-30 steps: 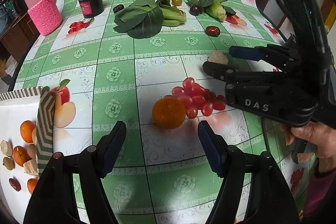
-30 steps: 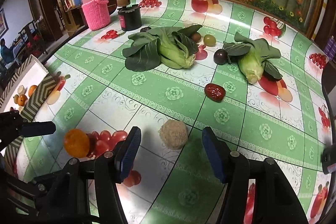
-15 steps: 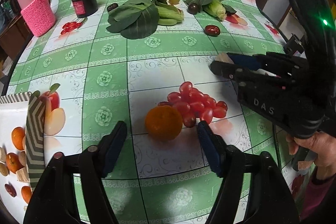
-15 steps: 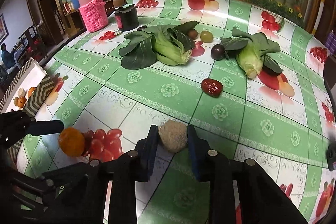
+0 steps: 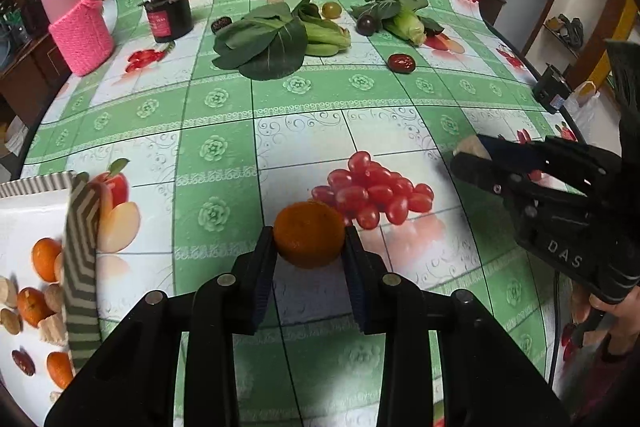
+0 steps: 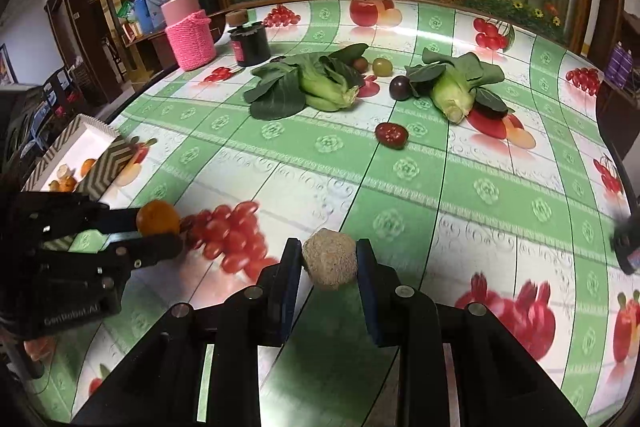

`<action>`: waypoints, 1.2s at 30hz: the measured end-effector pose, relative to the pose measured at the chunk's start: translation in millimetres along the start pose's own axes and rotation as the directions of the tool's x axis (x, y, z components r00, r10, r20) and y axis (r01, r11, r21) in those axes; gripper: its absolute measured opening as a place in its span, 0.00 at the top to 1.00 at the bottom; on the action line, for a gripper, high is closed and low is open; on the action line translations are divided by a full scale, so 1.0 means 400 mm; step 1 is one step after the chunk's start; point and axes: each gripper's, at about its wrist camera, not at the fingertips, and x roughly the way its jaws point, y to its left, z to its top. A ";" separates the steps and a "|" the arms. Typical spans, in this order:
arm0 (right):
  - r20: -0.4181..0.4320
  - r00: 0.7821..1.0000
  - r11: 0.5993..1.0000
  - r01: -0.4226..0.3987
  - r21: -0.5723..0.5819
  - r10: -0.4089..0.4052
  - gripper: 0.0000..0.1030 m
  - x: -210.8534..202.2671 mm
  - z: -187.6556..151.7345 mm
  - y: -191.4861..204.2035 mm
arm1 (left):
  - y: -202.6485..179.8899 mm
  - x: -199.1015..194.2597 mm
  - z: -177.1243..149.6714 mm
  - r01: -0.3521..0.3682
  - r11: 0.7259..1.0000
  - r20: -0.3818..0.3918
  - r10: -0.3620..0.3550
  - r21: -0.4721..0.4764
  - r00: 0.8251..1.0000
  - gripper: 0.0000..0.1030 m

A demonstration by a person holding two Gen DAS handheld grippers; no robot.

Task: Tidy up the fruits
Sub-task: 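Grasp a beige cake with the right gripper while the left gripper grasps an orange, then carry the beige cake and the orange over the white tray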

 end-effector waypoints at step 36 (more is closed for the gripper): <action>0.000 0.991 0.981 -0.136 -0.139 0.137 0.73 -0.076 -0.053 0.397 | 0.218 -0.228 -0.206 -0.131 0.985 0.115 0.144 -0.114 0.983 0.71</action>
